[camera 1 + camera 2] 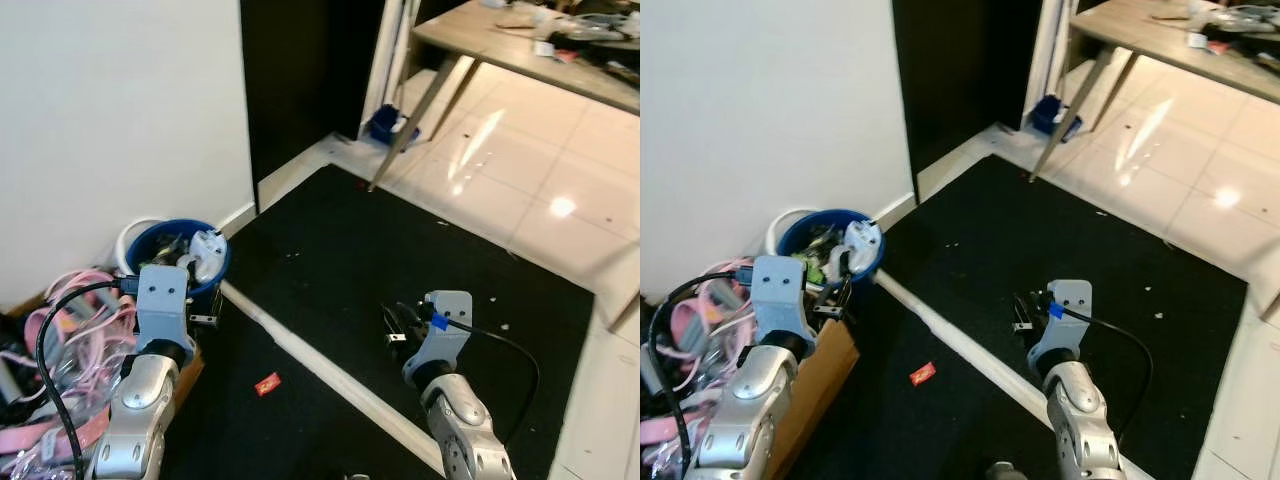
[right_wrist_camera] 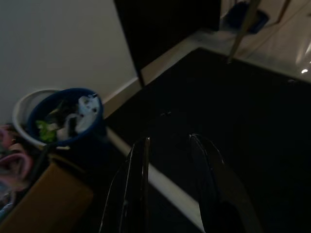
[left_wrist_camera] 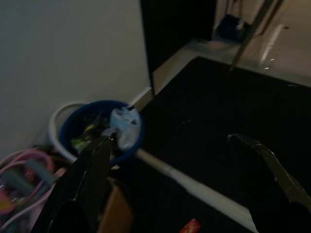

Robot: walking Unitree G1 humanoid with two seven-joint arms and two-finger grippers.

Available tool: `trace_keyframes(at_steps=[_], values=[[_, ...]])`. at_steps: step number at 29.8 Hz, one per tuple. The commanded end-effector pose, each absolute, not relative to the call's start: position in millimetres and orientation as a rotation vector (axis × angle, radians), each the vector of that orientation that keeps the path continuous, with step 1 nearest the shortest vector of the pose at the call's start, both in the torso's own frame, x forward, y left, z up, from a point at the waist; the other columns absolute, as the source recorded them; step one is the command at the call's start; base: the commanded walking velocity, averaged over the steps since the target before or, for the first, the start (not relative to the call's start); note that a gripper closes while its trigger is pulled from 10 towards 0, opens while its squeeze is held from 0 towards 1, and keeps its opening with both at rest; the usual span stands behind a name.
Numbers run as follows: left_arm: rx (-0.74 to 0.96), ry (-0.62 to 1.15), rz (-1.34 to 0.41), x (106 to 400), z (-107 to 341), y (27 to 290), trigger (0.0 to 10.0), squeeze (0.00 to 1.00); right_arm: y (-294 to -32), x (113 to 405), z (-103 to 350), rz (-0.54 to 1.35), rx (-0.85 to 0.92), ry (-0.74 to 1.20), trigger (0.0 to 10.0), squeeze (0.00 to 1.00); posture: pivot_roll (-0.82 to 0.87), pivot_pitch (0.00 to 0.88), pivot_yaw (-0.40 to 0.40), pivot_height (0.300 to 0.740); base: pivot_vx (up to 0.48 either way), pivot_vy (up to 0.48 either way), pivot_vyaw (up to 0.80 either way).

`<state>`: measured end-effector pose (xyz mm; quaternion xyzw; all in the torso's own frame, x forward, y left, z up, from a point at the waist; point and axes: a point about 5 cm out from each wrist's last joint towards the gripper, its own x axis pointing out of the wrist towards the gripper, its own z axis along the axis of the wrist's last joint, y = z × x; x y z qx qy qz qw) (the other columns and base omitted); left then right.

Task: Picking trash to rubbish bin

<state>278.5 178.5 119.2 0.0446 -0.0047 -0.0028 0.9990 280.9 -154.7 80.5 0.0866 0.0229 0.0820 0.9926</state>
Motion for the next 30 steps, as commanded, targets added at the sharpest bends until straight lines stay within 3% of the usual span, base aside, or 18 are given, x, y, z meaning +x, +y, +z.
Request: trace_keyframes(at_steps=[1, 30], values=[[0.092, 0.019, 0.01, 274.2, 112.3, 181.8, 10.0, 0.0, -155.3, 278.5, 77.5, 0.156, 0.187, 0.059, 10.0, 0.0, 0.03, 0.154, 0.0, 0.74, 0.0, 0.0, -0.5], [0.08, 0.015, 0.016, 274.4, 111.8, 181.9, 10.0, 0.0, -156.0, 280.0, 79.3, 0.164, 0.184, 0.059, 10.0, 0.0, 0.02, 0.153, -0.011, 0.74, 0.0, 0.0, -0.5]])
